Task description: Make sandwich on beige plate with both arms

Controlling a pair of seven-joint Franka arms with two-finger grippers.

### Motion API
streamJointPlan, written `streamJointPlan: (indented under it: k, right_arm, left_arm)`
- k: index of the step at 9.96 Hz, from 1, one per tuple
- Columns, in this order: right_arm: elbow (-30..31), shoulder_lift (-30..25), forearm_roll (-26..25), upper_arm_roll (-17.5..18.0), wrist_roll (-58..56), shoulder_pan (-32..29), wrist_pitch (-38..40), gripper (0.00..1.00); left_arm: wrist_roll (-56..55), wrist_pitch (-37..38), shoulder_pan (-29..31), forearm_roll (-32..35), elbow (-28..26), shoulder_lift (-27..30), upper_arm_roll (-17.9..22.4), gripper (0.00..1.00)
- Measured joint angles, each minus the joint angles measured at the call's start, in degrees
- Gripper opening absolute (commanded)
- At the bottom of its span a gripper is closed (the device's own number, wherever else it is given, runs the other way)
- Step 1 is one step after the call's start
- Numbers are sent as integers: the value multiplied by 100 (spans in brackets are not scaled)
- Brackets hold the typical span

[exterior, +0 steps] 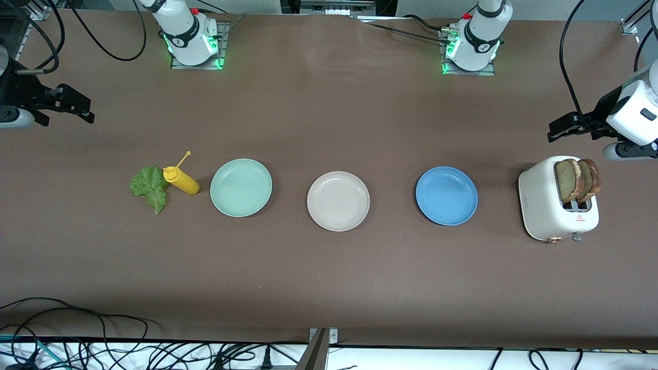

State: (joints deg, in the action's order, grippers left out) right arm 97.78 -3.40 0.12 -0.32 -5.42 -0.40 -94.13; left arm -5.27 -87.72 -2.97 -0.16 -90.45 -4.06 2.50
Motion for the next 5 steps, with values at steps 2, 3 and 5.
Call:
streamJointPlan:
  k: [2,3,5]
  right_arm:
    - [0,0,0,0,0,0,0,100]
    - [0,0,0,0,0,-1,0,100]
    - [0,0,0,0,0,-1,0,100]
  left_arm:
    - [0,0,0,0,0,-7,0,100]
    - [0,0,0,0,0,-7,0,100]
    - [0,0,1,0,0,-7,0,100]
